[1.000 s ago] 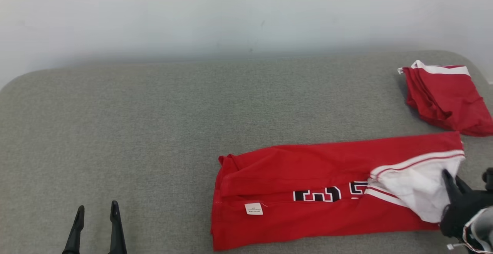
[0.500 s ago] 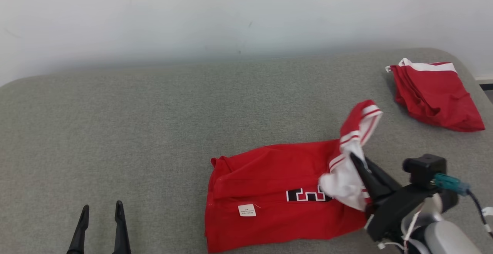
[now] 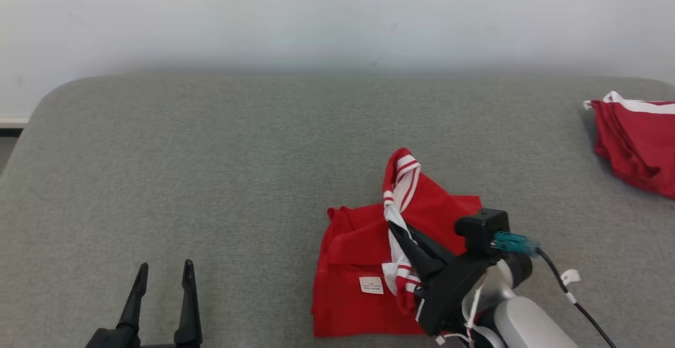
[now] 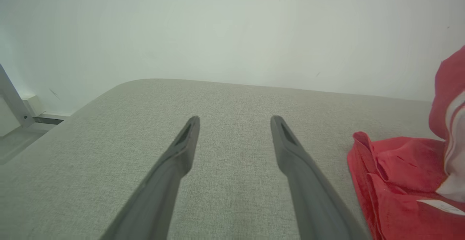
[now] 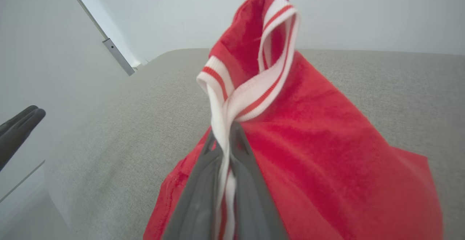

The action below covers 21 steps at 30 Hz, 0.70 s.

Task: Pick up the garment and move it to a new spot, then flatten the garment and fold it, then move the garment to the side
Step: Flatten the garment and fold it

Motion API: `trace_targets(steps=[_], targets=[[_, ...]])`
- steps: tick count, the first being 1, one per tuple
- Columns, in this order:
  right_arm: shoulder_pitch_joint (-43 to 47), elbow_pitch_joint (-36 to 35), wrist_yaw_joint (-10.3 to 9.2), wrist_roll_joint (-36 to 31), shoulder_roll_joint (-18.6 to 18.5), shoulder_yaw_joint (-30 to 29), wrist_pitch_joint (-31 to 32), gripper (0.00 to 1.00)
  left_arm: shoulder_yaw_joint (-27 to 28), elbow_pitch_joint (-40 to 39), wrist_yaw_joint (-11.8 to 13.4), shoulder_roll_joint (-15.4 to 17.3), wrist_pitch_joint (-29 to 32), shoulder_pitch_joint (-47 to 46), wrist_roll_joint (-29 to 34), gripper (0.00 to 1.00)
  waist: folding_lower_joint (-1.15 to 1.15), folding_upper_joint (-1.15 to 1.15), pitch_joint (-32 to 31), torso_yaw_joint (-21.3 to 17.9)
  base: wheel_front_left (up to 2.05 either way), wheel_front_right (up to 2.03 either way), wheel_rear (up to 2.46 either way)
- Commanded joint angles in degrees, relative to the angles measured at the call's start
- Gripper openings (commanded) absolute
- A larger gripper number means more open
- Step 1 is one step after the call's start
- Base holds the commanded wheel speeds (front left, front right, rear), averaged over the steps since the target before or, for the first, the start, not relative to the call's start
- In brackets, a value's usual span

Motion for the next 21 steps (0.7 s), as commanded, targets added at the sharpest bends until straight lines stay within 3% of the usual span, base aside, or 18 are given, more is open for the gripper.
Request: trace_targets(steps=[1, 7, 15, 16, 17, 21], targets=[[-1.5, 2.1, -0.17, 0.1, 1.5, 0.9, -0.5, 0.0, -0.6, 0.4, 0.1, -0.1, -0.2, -1.1, -0.2, 1.0, 0.0, 0.0, 0.8, 2.6, 0.0, 0.0, 0.0], [-4.5, 10.4, -0.17, 0.2, 5.5, 2.6, -2.5, 0.0, -2.3, 1.1, 0.5, -0.1, -0.2, -2.3, -1.0, 1.0, 0.0, 0.0, 1.7, 5.0, 0.0, 0.0, 0.0], [-7.3, 20.7, -0.17, -0.4, 7.7, 5.1, -6.2, 0.0, -3.1, 2.0, 1.0, -0.1, -0.2, -2.9, -1.3, 1.0, 0.0, 0.0, 2.2, 5.8, 0.0, 0.0, 0.0], [-7.8, 20.9, -0.16, -0.4, 7.9, 5.6, -7.3, 0.28, -2.9, 2.1, 0.9, -0.1, -0.2, -2.9, -1.3, 1.0, 0.0, 0.0, 2.1, 5.7, 0.0, 0.0, 0.0], [-8.0, 21.3, -0.17, -0.1, 8.0, 6.3, -8.1, 0.96, -2.8, 2.2, 0.8, -0.1, -0.2, -2.8, -1.2, 1.0, 0.0, 0.0, 1.9, 5.4, 0.0, 0.0, 0.0], [-8.6, 21.1, -0.17, 0.6, 7.4, 7.2, -10.9, 1.0, -2.5, 2.5, 0.7, -0.1, -0.2, -2.8, -0.8, 1.0, 0.0, 0.0, 1.5, 4.5, 0.0, 0.0, 0.0]])
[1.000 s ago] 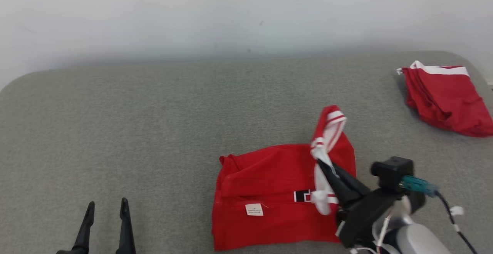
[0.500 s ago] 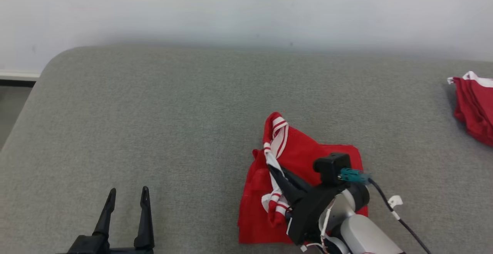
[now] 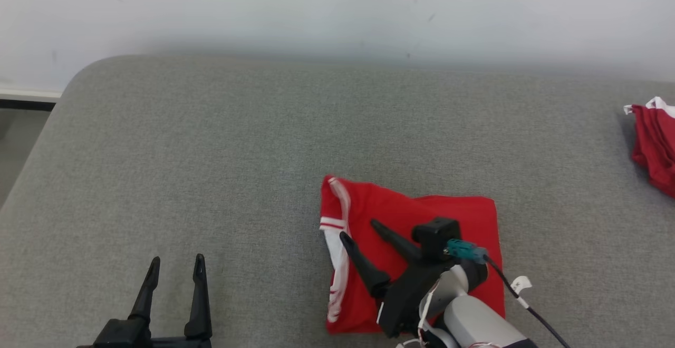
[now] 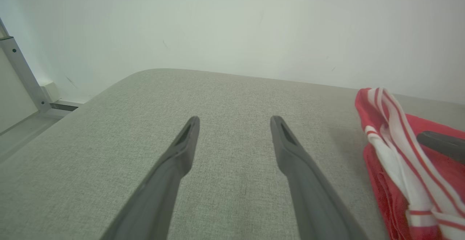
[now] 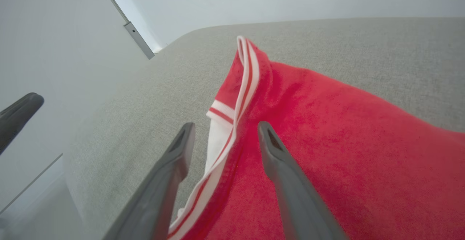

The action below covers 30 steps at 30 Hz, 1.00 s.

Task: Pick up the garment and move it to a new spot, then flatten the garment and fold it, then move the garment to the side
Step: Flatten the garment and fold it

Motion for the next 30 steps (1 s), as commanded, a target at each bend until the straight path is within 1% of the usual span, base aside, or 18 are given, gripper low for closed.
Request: trace_targets(steps=[1, 4, 8, 12, 15, 21, 25, 27, 28, 30], targets=[[-0.7, -0.5, -0.17, 0.2, -0.7, 0.1, -1.1, 1.0, 0.2, 0.1, -0.2, -0.1, -0.2, -0.4, 0.3, 1.0, 0.0, 0.0, -0.5, -0.7, 0.0, 0.0, 0.0], [-0.7, -1.9, -0.17, 0.8, -2.6, -0.1, -3.6, 1.0, 0.7, 0.0, -0.3, -0.1, -0.2, -0.1, 0.7, 1.0, 0.0, 0.0, -1.0, -1.7, 0.0, 0.0, 0.0], [0.8, -4.7, -0.17, 1.2, -5.7, -2.2, -7.0, 1.0, 1.3, -0.3, -0.4, -0.1, -0.2, 0.6, 0.9, 1.0, 0.0, 0.0, -1.6, -2.9, 0.0, 0.0, 0.0], [3.0, -7.6, -0.17, 0.6, -8.4, -6.5, -10.5, 1.0, 2.1, -0.8, -0.8, -0.1, -0.2, 1.5, 1.5, 1.0, 0.0, 0.0, -2.1, -4.4, 0.0, 0.0, 0.0], [5.1, -10.2, -0.17, -0.4, -9.4, -10.6, -12.1, 1.0, 2.8, -1.4, -0.7, -0.1, -0.2, 1.9, 2.0, 1.0, 0.0, 0.0, -2.3, -5.7, 0.0, 0.0, 0.0], [10.4, -15.1, -0.17, -2.7, -9.0, -18.6, -13.9, 1.0, 4.0, -3.2, -0.7, -0.1, -0.2, 3.1, 2.8, 1.0, 0.0, 0.0, -2.5, -8.2, 0.0, 0.0, 0.0], [14.2, -18.7, -0.17, -4.2, -8.2, -21.9, -14.3, 1.0, 5.1, -3.9, -0.8, -0.1, -0.2, 4.0, 3.8, 1.0, 0.0, 0.0, -2.9, -9.5, 0.0, 0.0, 0.0], [16.3, -20.2, -0.17, -4.9, -7.5, -23.9, -14.3, 1.0, 5.6, -4.1, -0.9, -0.1, -0.2, 4.4, 4.1, 1.0, 0.0, 0.0, -3.1, -10.1, 0.0, 0.0, 0.0], [18.4, -21.6, -0.17, -5.7, -6.8, -25.8, -14.3, 1.0, 6.1, -4.4, -1.1, -0.1, -0.2, 4.9, 4.2, 1.0, 0.0, 0.0, -3.4, -10.5, 0.0, 0.0, 0.0], [20.4, -22.8, -0.17, -6.5, -6.0, -27.2, -14.3, 1.0, 6.6, -4.4, -1.3, -0.1, -0.2, 5.5, 4.3, 1.0, 0.0, 0.0, -3.7, -10.9, 0.0, 0.0, 0.0]])
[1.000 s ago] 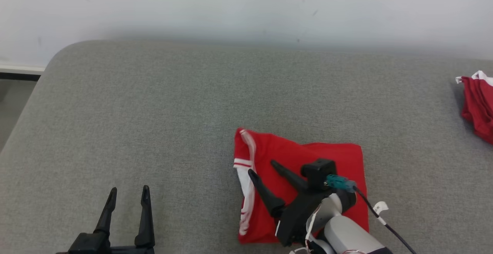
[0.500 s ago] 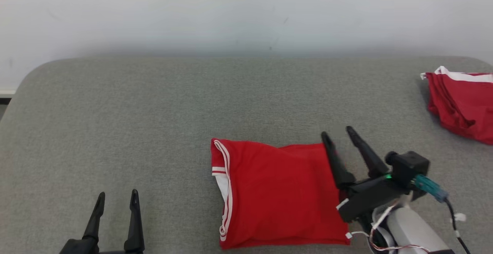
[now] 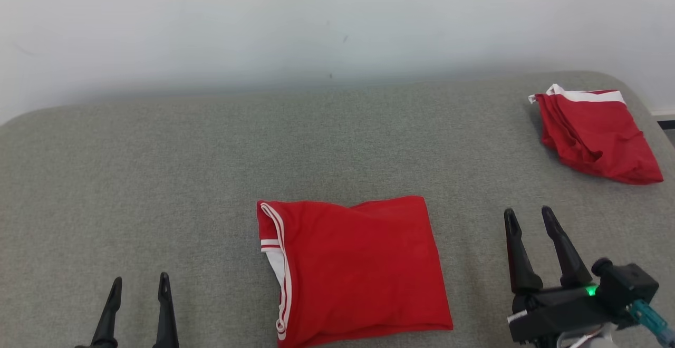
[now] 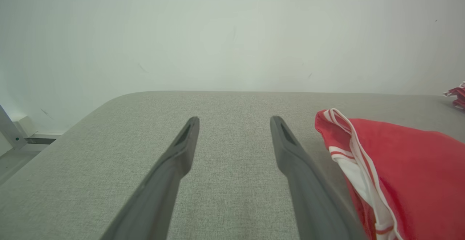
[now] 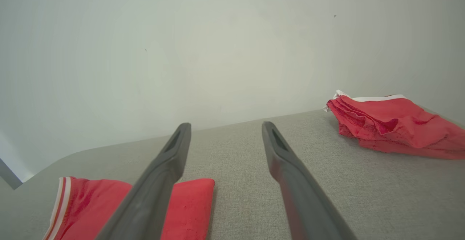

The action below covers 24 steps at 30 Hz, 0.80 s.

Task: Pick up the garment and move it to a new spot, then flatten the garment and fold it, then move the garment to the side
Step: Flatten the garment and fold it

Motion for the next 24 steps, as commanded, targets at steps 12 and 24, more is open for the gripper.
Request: trace_targets(steps=[12, 24], targets=[[8.0, -3.9, -0.17, -6.4, 3.2, -1.8, -0.2, 1.0, -0.6, -0.8, -0.1, 0.5, -0.2, 3.4, 3.4, 1.0, 0.0, 0.0, -2.2, -0.6, 0.0, 0.0, 0.0], [8.9, -1.9, -0.17, -8.8, 4.2, -1.7, -0.2, 1.0, -0.8, -0.3, 0.0, 0.2, -0.2, 3.5, 3.4, 1.0, 0.0, 0.0, -2.8, 0.5, 0.0, 0.0, 0.0]])
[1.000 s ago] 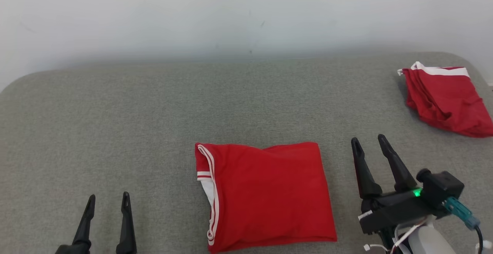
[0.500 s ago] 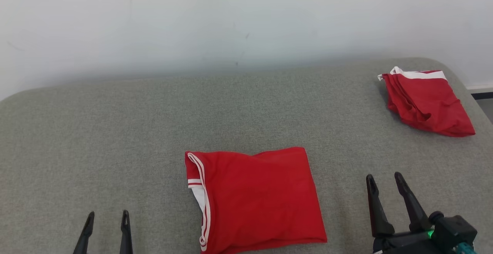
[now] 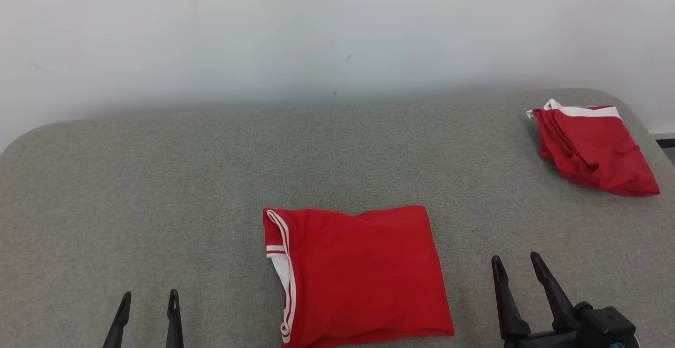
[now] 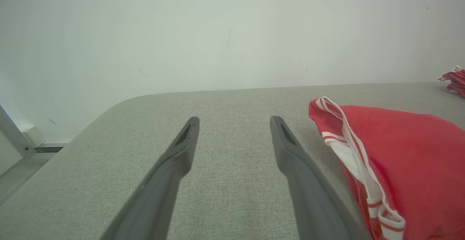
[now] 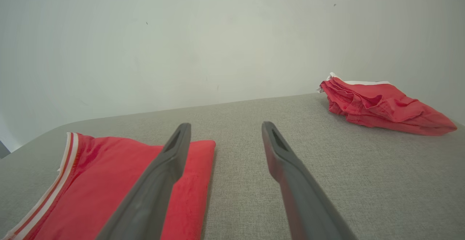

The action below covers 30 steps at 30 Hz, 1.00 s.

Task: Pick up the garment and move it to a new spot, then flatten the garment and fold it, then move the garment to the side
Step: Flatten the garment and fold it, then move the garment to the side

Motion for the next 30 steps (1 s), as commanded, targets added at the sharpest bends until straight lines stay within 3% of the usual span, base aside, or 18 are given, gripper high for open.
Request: trace_targets(steps=[1, 30], targets=[[0.5, 0.1, -0.17, -0.3, 0.2, 0.0, -0.2, 1.0, 0.0, 0.1, 0.1, -0.1, -0.2, 0.7, 0.2, 1.0, 0.0, 0.0, 0.0, 0.0, 0.0, 0.0, 0.0], [0.6, 1.2, -0.17, -1.6, 0.4, 0.1, -0.2, 1.0, 0.0, 0.0, 0.1, -0.2, -0.2, 0.9, 0.3, 1.0, 0.0, 0.0, 0.4, 0.6, 0.0, 0.0, 0.0]])
